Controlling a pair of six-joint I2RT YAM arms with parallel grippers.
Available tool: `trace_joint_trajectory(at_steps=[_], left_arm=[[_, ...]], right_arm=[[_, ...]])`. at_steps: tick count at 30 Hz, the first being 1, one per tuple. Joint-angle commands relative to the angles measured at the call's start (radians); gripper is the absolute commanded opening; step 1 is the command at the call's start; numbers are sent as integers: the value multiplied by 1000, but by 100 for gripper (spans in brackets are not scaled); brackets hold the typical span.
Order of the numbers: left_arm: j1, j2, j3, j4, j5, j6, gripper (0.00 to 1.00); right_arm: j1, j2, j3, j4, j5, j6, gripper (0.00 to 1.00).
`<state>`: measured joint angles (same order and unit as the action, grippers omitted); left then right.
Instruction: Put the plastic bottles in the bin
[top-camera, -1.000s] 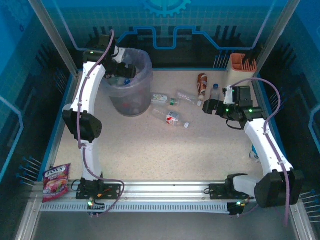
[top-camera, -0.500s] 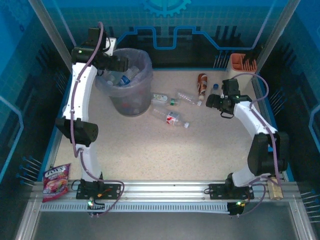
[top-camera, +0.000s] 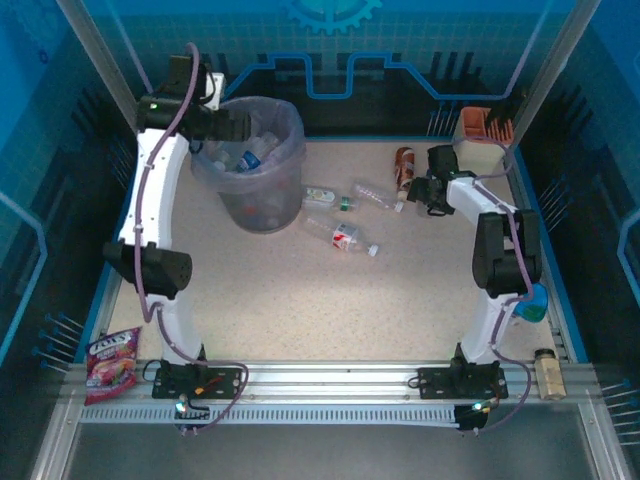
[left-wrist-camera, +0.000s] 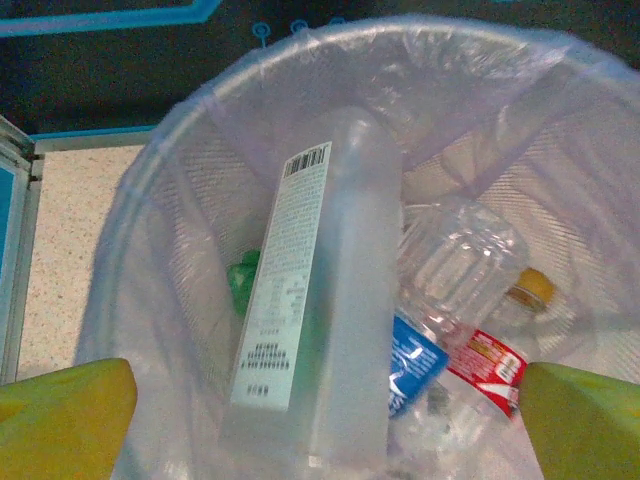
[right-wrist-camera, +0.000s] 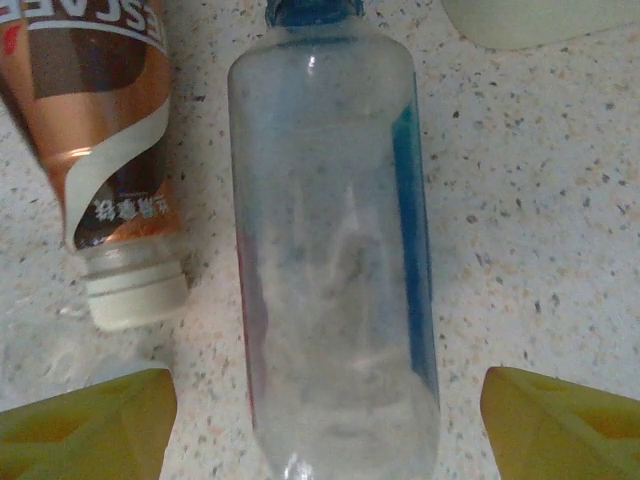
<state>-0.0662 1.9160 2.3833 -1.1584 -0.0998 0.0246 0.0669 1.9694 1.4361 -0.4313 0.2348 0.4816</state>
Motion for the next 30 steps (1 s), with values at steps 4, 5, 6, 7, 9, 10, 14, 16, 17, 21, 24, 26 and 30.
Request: trace_joint_trajectory(at_steps=[4, 5, 6, 7, 9, 10, 14, 16, 17, 21, 24, 26, 30], left_arm=[[-4, -343, -264, 127, 76, -124, 99], [-5, -396, -346, 168, 109, -157, 99], [-7, -443, -414, 201, 143, -181, 99], [-7, -494, -491, 238, 182, -218, 99], [-11, -584, -645, 327, 264, -291, 99], [-15, -629, -721, 379, 295, -336, 99], [-85, -724, -932, 511, 290, -455, 99], [-129, -736, -978, 539, 275, -483, 99], [-145, -740, -1001, 562, 280, -501, 99], [-174, -767, -1063, 620, 276, -568, 99], [-195, -787, -1083, 655, 282, -601, 99], [-211, -780, -1053, 643, 284, -606, 99], [-250, -760, -1007, 675, 313, -646, 99]], right_arm=[[5, 87, 89, -66, 22, 25, 75], [6, 89, 90, -66, 25, 25, 74], [6, 88, 91, -70, 24, 27, 71], [5, 88, 94, -74, 22, 28, 68], [5, 93, 100, -91, 24, 27, 66], [4, 100, 106, -104, 27, 27, 64], [-5, 87, 94, -107, 18, 27, 54], [-4, 68, 87, -110, 8, 23, 50], [-3, 53, 80, -110, 3, 17, 49], [-2, -34, 45, -121, -23, -18, 45], [3, -132, -2, -132, -57, -56, 45], [6, -208, -33, -140, -96, -80, 44], [19, -372, -101, -146, -217, -135, 43]])
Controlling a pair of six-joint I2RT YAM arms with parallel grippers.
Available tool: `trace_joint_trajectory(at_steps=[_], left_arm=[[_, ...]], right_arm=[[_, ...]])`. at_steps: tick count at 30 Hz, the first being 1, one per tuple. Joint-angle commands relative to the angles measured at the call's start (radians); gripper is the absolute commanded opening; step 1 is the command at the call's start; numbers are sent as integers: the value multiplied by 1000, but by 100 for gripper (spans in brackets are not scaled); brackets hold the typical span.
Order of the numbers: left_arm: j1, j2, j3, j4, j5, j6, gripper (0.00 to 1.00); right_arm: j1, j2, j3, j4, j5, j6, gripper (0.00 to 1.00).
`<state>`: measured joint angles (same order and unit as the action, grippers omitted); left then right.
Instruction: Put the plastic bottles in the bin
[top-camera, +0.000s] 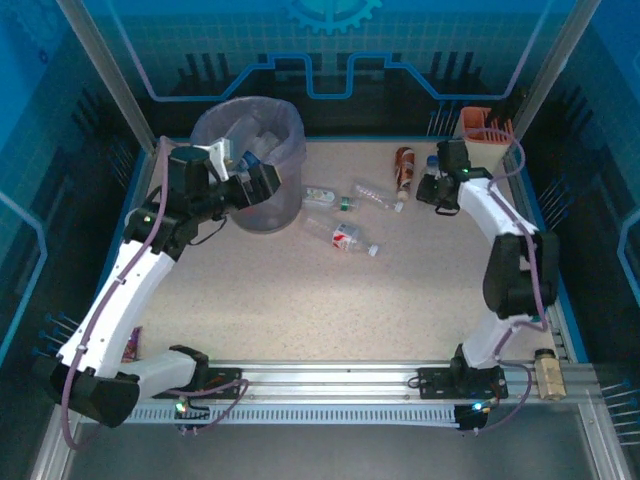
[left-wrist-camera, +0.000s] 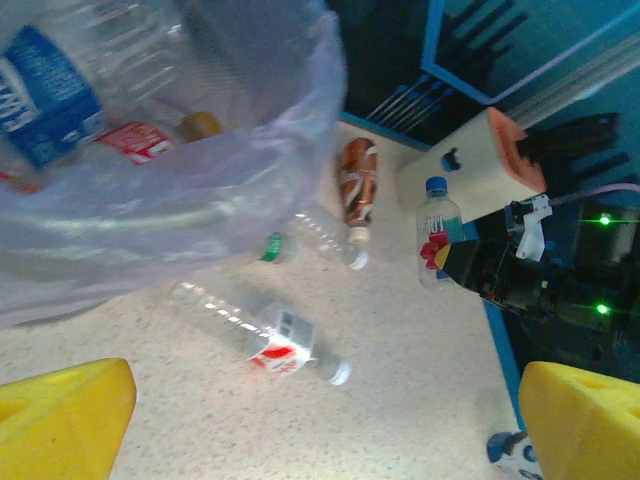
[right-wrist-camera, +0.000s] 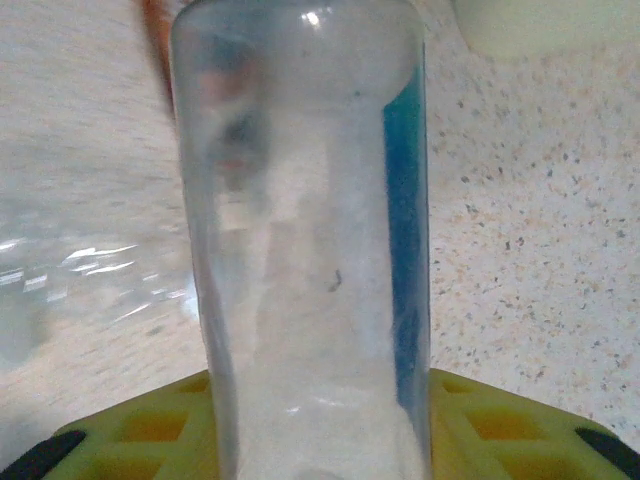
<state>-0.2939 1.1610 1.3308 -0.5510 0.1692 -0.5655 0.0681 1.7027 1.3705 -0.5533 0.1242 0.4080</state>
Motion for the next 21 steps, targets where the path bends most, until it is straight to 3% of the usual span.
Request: trace_joint_trajectory(at_steps=[1, 7, 12, 16, 21], left_arm=[[-34, -1, 44, 96, 48, -80, 99], [-144, 44, 58, 186, -11, -149, 99], [-230, 114, 57, 292, -5, -209, 99], [-284, 170, 91, 288, -68, -210, 99], [-320, 220, 79, 365, -47, -271, 99]], right_arm=[[26, -149, -55, -22, -146, -75, 44], [118, -429, -204, 92, -318, -113, 47], [216, -546, -238, 143, -464, -79, 46], [324, -606, -285, 213, -479, -30, 46], [424, -623, -319, 301, -462, 14, 46]])
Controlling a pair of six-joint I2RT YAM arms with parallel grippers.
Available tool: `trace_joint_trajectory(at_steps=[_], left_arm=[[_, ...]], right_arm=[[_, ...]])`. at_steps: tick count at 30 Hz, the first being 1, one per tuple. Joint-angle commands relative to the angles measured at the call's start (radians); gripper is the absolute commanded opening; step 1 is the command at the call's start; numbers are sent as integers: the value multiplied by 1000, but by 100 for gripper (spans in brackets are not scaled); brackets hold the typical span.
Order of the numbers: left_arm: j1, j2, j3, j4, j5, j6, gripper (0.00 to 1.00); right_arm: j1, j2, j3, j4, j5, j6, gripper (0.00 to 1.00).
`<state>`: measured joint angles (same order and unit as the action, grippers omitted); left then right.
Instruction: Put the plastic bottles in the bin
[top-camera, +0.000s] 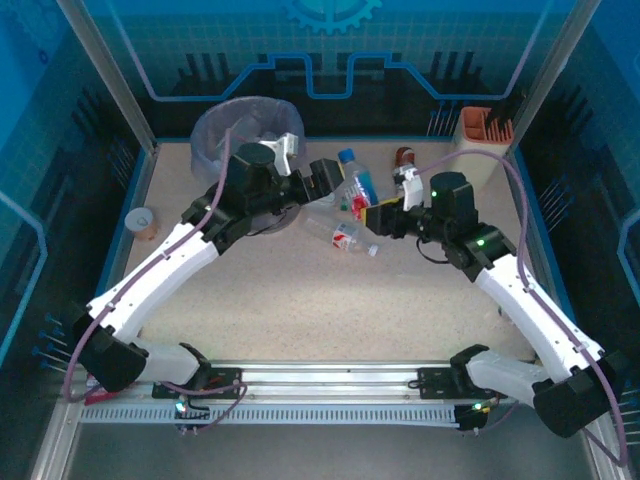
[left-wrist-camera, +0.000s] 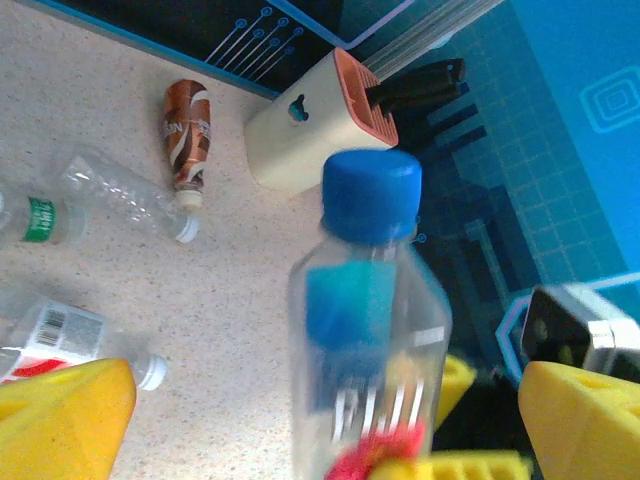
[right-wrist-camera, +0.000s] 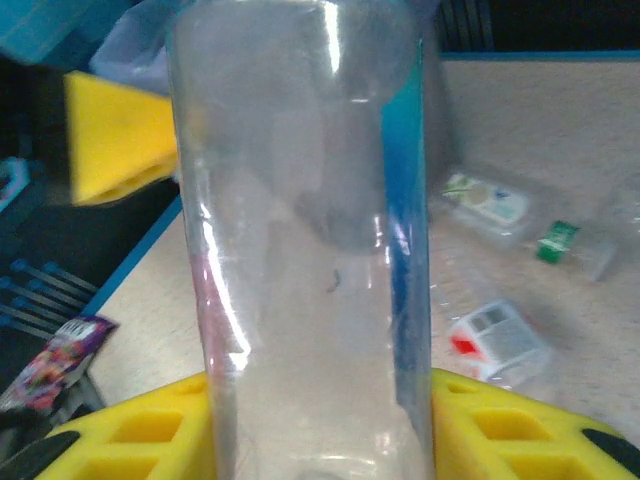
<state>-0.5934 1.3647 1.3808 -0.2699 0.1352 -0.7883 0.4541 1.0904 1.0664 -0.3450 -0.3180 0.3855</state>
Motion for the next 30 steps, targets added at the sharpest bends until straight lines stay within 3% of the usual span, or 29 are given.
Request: trace_joint_trajectory(at_steps=[1, 8, 14, 21, 23, 27, 30], left_arm=[[-31, 25, 30, 91, -13, -53, 99], [-57, 72, 38, 77, -19, -73, 99], [-56, 73, 47, 48, -43, -65, 72], [-55, 87, 64, 31, -51, -52, 61], [-52, 91, 74, 20, -57, -51, 57], [-35, 106, 114, -17, -63, -33, 53], [5, 116, 152, -42, -45, -11, 49]], right_arm=[[53, -8, -17, 106, -17, 40, 46], [99, 25, -14, 168, -4, 45, 46], [104, 44, -5, 151, 20, 32, 46], [106, 66, 4, 142, 28, 23, 50], [106, 69, 12, 137, 27, 21, 56], [90, 80, 53, 84, 27, 0, 82], [45, 65, 73, 63, 11, -1, 92]])
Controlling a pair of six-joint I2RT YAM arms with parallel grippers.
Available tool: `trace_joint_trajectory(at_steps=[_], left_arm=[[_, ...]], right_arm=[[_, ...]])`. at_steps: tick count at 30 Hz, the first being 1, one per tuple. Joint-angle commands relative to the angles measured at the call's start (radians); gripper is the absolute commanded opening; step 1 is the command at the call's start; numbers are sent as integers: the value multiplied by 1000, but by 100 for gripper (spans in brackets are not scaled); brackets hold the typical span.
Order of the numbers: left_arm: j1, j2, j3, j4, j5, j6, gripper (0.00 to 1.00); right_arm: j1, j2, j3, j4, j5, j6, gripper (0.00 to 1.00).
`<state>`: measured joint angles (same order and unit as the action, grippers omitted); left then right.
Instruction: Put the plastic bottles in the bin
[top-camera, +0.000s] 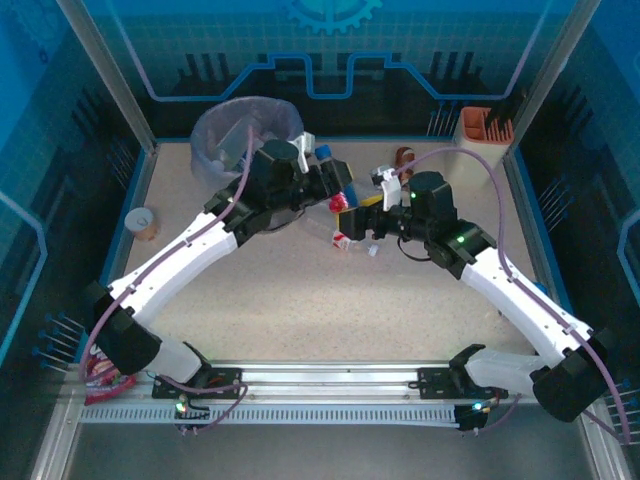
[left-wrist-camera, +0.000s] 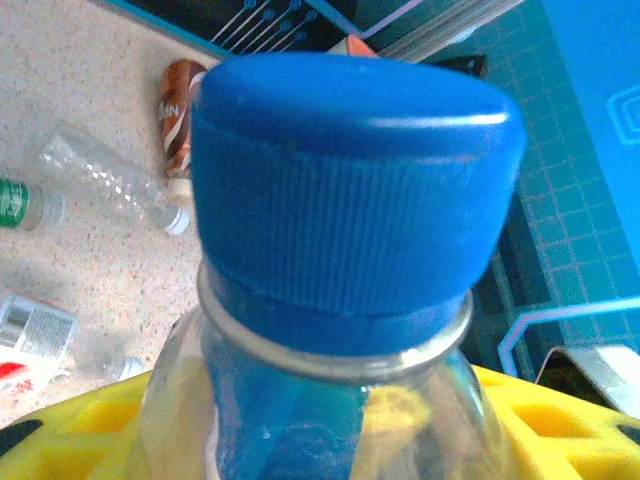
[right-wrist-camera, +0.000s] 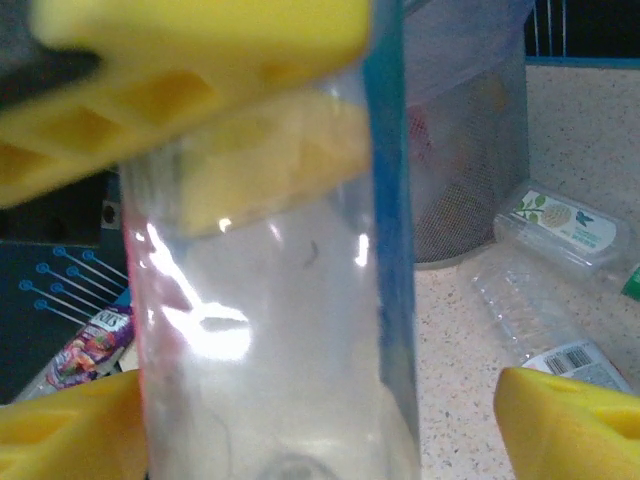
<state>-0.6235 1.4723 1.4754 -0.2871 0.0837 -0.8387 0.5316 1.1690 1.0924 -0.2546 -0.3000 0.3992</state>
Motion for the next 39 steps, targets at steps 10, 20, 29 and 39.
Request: trace_joint_trajectory(at_steps=[10, 20, 29, 39], left_arm=[[324, 72, 335, -194, -2, 240, 40], [518, 374, 725, -461, -86, 449, 30], [580, 630, 1050, -786, 9, 580, 23], [564, 695, 1029, -955, 98, 721, 30]], right_arm=[[-257, -89, -5, -110, -76, -22, 100], [-295, -83, -99, -181, -42, -49, 99], [-304, -94, -119, -296, 89, -90, 99], [-339, -50, -151, -264, 76, -9, 98]])
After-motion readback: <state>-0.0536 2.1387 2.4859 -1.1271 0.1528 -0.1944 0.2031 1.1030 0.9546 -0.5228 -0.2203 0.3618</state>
